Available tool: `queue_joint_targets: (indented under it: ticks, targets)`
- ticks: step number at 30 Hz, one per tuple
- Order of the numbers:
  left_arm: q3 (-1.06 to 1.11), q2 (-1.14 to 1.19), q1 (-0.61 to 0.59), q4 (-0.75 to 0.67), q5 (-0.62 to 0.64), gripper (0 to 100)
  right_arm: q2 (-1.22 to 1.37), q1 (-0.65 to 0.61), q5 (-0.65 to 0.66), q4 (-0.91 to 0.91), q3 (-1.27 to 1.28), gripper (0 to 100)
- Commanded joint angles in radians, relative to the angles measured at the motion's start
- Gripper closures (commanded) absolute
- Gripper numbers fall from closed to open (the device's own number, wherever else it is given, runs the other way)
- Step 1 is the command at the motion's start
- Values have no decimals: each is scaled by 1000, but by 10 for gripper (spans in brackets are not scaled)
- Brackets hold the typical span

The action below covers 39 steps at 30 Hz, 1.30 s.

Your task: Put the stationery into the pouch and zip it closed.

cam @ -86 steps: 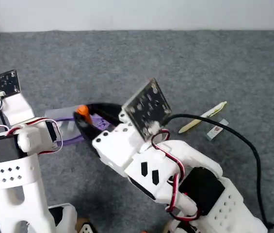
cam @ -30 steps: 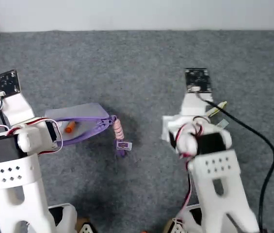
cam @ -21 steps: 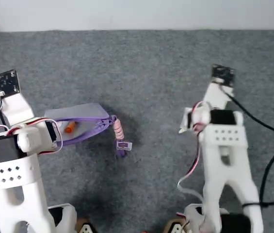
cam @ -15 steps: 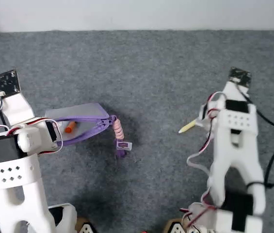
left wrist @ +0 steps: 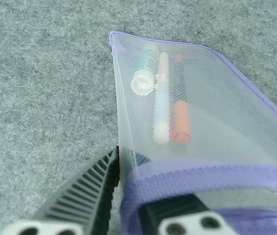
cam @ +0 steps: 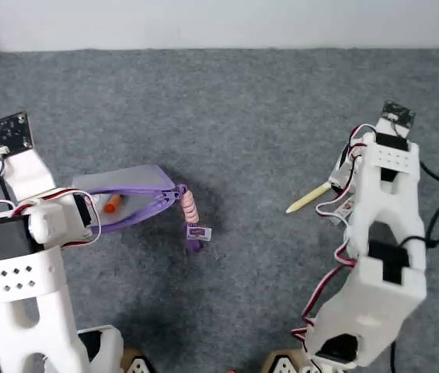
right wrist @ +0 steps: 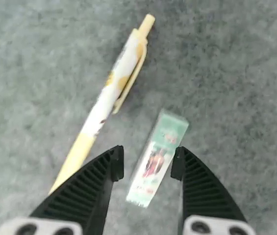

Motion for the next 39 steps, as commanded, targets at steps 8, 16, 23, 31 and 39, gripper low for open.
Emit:
queue_joint_targets:
  ticks: [8,16,23,31,39]
  targets:
    - [-48,-2,3,-15,6,986,282,27,17,10,-282,887]
    - [-48,-2,3,-15,6,986,232,10,17,268,-419,991]
    - [-48,-2,3,-15,6,986,62,-71,52,472,-434,991]
    - [-21,-5,3,-23,6,986,-122,-226,57,641,-433,991]
    - [-2,-8,-3,-17,6,986,-449,-440,60,647,-279,991]
